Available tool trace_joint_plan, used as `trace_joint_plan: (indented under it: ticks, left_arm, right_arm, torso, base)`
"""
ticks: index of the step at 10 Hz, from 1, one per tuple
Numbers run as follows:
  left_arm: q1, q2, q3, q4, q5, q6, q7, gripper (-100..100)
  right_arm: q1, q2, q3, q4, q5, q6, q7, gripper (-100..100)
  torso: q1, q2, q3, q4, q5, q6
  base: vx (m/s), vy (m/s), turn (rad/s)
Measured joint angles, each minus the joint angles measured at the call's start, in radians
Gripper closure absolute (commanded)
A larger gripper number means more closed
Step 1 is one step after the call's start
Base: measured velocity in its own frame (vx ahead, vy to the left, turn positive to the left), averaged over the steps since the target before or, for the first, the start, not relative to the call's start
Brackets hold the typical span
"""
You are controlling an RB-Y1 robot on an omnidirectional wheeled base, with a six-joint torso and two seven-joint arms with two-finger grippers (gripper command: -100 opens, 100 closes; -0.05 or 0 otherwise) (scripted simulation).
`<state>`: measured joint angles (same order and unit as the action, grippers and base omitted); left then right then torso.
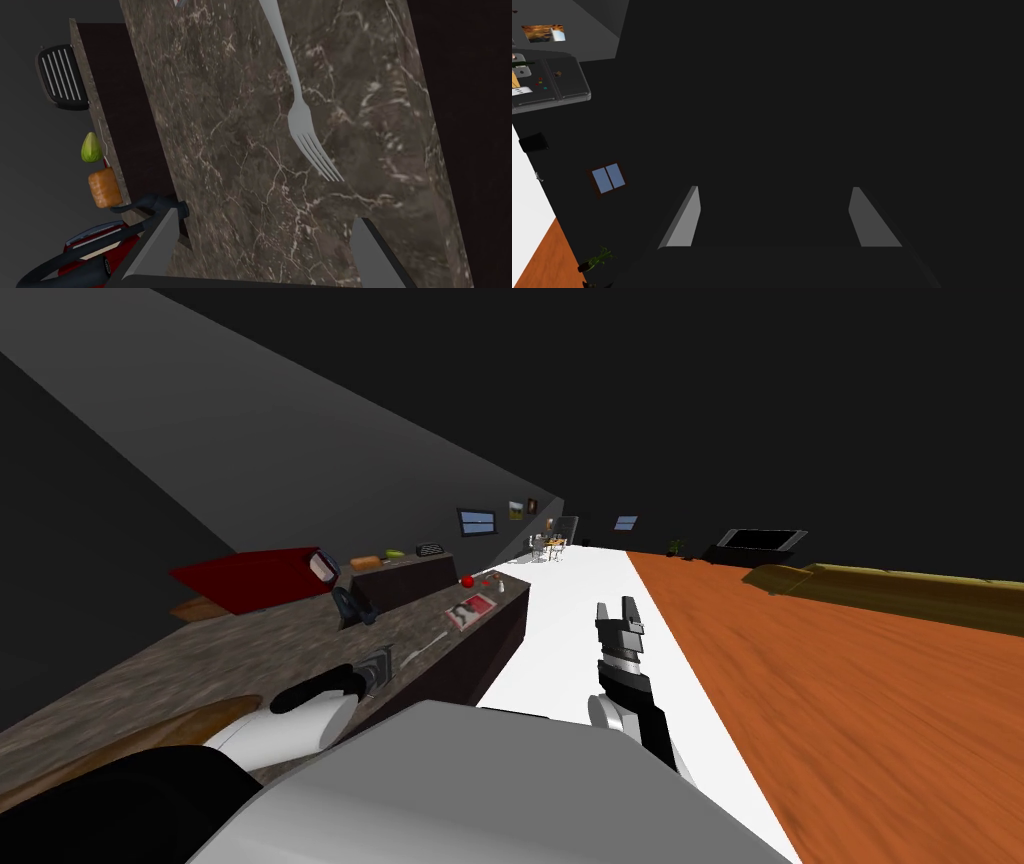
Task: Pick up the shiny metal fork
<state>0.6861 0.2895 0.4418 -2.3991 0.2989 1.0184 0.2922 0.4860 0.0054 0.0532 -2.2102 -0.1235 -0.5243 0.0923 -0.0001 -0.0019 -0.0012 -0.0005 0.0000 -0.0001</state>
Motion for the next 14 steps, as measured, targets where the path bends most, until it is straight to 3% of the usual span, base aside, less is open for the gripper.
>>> trace_joint_plan:
  ticks: [14]
  left_arm:
    - [-0.037,0.044,0.082,0.029,0.125,0.388,0.047,-100]
  right_arm:
    - [0.0,0.0,0.0,0.0,0.0,0.0,0.0,0]
  torso:
    - [0.001,-0.001,-0.001,0.0,0.0,0.0]
  base:
    - [0.05,0.005,-0.029]
